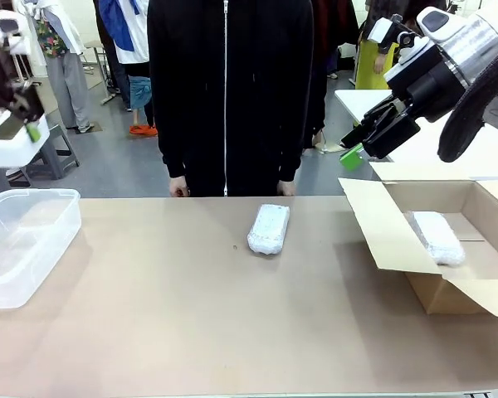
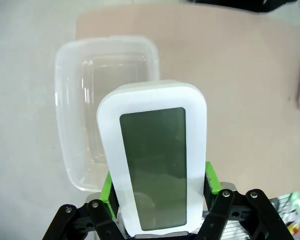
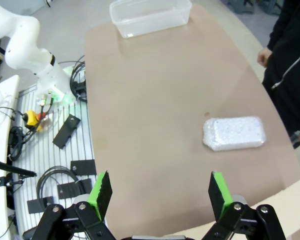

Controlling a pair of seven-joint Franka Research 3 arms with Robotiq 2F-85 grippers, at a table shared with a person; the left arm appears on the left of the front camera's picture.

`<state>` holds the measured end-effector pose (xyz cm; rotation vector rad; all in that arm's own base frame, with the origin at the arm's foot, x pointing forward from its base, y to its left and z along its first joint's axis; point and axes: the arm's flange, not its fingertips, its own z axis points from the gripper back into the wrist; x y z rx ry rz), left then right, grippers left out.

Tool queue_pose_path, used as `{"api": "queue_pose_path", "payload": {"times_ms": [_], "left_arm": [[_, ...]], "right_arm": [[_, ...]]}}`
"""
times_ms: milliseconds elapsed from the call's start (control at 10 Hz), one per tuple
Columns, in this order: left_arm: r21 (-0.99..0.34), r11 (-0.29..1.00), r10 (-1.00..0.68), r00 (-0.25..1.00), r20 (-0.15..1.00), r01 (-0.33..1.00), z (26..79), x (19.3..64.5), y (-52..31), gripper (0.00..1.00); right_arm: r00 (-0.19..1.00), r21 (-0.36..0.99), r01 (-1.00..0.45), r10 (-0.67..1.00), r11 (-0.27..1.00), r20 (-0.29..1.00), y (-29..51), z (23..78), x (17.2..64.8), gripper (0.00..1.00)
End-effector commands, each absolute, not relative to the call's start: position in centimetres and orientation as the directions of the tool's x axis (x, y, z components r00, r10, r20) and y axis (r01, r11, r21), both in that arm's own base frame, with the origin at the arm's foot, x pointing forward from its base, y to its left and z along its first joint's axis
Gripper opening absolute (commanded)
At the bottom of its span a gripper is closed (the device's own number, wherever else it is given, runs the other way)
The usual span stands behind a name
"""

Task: Separate and place wrapped and unwrapped clocks.
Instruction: If the picked Digital clock is wrapped, place it in the Package Box ; if not, place it in the Organizing box.

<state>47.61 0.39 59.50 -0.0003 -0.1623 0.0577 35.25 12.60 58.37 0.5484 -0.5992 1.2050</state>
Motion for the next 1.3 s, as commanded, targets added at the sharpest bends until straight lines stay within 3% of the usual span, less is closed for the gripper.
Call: {"api": "queue_pose_path", "payload": {"times_ms": [0,200,300,800,1000,1200], "left_arm": [[0.048,0.999,-0.007,0.995,0.095,0.002,56.4,47.4,3.2,0.79],[0.066,0.997,-0.036,0.999,-0.004,0.036,53.5,46.2,4.3,0.79],[0.05,0.999,0.0,0.999,0.035,-0.002,53.4,46.8,3.9,0.79],[0.044,0.999,-0.008,1.0,0.01,0.008,52.6,46.9,4.5,0.79],[-0.036,0.999,-0.035,0.998,-0.054,0.033,49.1,47.0,7.2,0.79],[-0.053,0.998,-0.032,0.999,-0.04,0.03,46.8,46.6,9.4,0.79]], "right_arm": [[0.227,0.07,-0.966,0.689,0.249,0.688,12.6,58.4,35.3,1.0],[0.227,0.07,-0.966,0.689,0.249,0.688,12.6,58.4,35.3,1.0],[0.227,0.07,-0.966,0.689,0.249,0.688,12.6,58.4,35.3,1.0],[0.227,0.07,-0.966,0.689,0.249,0.688,12.6,58.4,35.3,1.0],[0.227,0.07,-0.966,0.689,0.249,0.688,12.6,58.4,35.3,1.0],[0.227,0.07,-0.966,0.689,0.249,0.688,12.6,58.4,35.3,1.0]]}}
